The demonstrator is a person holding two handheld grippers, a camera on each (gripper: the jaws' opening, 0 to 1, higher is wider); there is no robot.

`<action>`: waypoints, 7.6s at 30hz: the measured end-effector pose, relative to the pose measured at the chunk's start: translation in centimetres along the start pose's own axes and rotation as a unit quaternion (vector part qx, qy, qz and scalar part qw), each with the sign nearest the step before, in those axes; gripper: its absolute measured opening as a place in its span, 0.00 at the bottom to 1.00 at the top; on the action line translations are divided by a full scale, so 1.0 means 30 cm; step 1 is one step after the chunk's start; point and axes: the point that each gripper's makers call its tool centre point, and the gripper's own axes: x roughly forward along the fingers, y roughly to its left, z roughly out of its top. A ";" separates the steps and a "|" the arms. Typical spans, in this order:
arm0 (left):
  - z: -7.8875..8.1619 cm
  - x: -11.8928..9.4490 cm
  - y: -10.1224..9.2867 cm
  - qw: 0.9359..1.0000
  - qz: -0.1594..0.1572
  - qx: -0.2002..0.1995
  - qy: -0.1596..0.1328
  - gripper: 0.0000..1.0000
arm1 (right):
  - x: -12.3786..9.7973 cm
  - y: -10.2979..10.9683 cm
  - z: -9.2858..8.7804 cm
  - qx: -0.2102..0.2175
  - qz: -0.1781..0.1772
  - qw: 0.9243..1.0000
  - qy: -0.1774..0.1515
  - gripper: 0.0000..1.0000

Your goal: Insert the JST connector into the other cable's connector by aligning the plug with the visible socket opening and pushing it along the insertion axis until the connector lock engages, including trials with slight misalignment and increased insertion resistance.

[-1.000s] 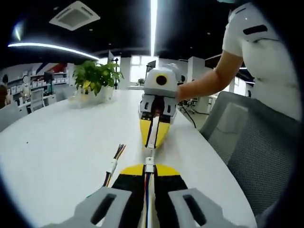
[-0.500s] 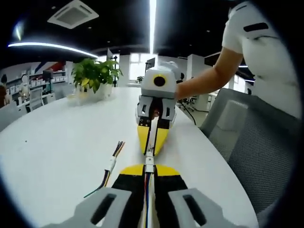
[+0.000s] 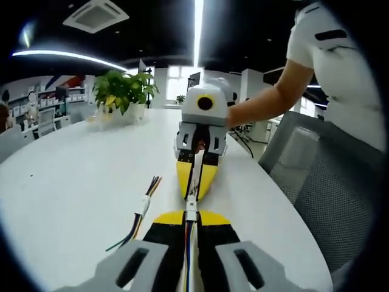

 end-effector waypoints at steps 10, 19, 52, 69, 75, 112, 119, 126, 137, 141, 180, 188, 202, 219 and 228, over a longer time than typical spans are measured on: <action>-0.018 0.003 0.006 1.000 -0.002 0.000 0.007 0.00 | 0.006 -0.001 -0.010 0.003 0.005 1.000 0.004 0.04; -0.030 0.009 0.010 1.000 -0.009 -0.005 0.009 0.00 | 0.011 0.000 -0.010 0.003 0.009 1.000 0.002 0.04; 0.003 0.048 0.005 1.000 -0.009 -0.002 -0.005 0.00 | 0.002 -0.013 -0.015 -0.009 -0.002 1.000 0.013 0.03; 0.041 0.070 0.094 1.000 0.006 0.022 0.003 0.00 | -0.021 -0.136 -0.011 -0.028 -0.019 0.999 0.031 0.04; 0.022 0.073 0.126 1.000 0.014 0.025 0.013 0.00 | -0.007 -0.169 -0.031 -0.034 -0.017 0.998 0.045 0.04; -0.044 0.093 0.156 0.998 0.019 0.020 0.049 0.00 | 0.023 -0.175 -0.073 -0.024 -0.009 0.999 0.046 0.05; -0.041 0.094 0.152 0.998 0.020 0.017 0.049 0.00 | 0.025 -0.168 -0.072 -0.030 -0.012 0.998 0.049 0.05; -0.035 0.093 0.159 0.998 0.029 0.000 0.049 0.00 | 0.021 -0.175 -0.074 -0.036 -0.019 0.998 0.056 0.05; -0.014 0.080 0.154 0.999 0.031 -0.007 0.038 0.01 | 0.010 -0.170 -0.065 -0.016 -0.022 0.998 0.053 0.06; -0.003 0.077 0.145 0.999 0.030 -0.005 0.037 0.01 | 0.005 -0.165 -0.050 -0.012 -0.024 0.998 0.049 0.06; 0.251 -0.125 0.106 0.996 0.082 0.016 -0.028 0.18 | -0.166 -0.128 0.225 -0.068 -0.071 0.994 0.055 0.15; 0.290 -0.182 0.101 0.993 0.114 0.012 -0.036 0.29 | -0.212 -0.103 0.275 -0.049 -0.097 0.993 0.042 0.17; 0.379 -0.268 0.019 0.986 0.159 0.008 -0.058 0.46 | -0.302 -0.073 0.369 -0.031 -0.162 0.986 0.003 0.24; 0.380 -0.405 -0.036 0.966 0.244 -0.021 -0.086 0.62 | -0.420 -0.016 0.448 0.022 -0.226 0.971 -0.076 0.34; 0.379 -0.475 -0.071 0.957 0.282 -0.004 -0.073 0.67 | -0.455 0.002 0.455 0.025 -0.250 0.966 -0.069 0.41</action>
